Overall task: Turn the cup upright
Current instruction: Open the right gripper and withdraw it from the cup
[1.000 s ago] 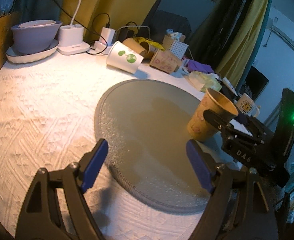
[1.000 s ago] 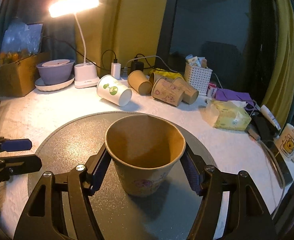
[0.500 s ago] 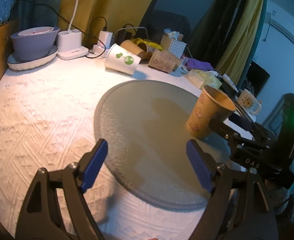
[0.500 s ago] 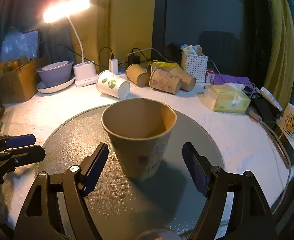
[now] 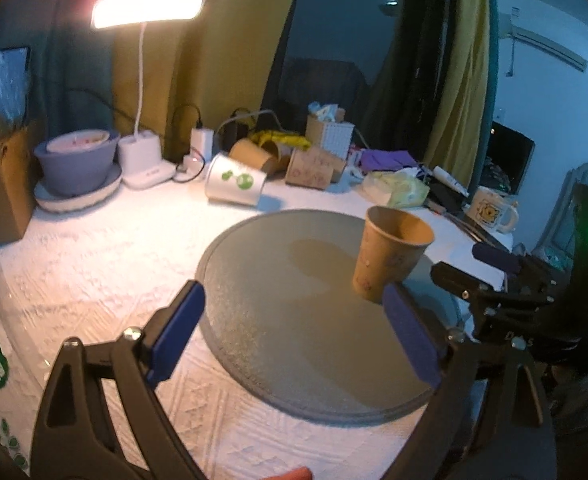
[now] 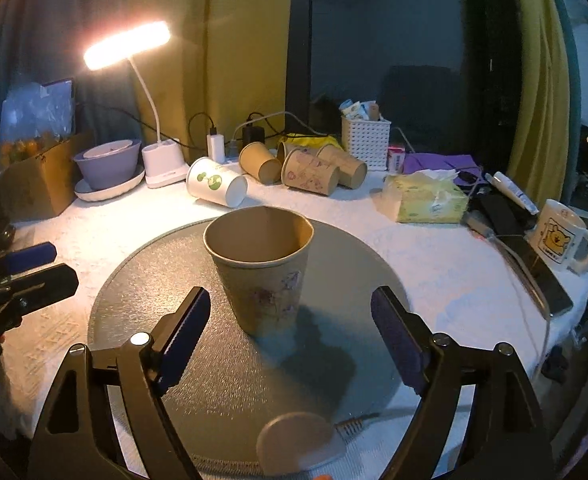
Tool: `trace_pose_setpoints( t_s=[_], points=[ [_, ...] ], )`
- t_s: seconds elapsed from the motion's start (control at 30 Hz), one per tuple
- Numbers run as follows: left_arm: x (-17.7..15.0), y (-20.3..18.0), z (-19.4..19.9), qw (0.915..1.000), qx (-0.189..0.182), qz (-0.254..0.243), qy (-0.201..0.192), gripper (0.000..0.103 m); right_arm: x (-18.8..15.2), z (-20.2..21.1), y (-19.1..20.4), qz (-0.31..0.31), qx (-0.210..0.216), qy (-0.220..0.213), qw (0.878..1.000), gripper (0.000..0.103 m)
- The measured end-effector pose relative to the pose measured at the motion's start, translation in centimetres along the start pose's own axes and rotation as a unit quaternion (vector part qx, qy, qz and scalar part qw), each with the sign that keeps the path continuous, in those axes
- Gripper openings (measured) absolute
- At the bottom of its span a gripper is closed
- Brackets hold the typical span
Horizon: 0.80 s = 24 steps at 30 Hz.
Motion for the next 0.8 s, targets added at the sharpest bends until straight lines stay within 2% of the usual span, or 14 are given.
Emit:
trace_pose_setpoints(
  t_s=[0.33,0.8],
  points=[
    [1.2,-1.3,3.8,0.9971,0.009,-0.023,-0.073,0.092,0.7,3.4,0.9,0.005,-0.003,-0.017,1.0,0.085],
    [2.3,-3.1,7.5,0.9898,0.01,-0.051,-0.133,0.092,2.4,7.5,1.7,0.008,-0.001,-0.051,0.999,0.085]
  ],
)
Point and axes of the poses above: each gripper's, at about its wrist camera, not at the fingertips, and z roughly against the way its jaws point, y to its left, x to its top, the point moved 2 cm from there along -z, roughly the way its jaws point, and after that the axes turned 12 degrees about x, right-handed, at the moved point
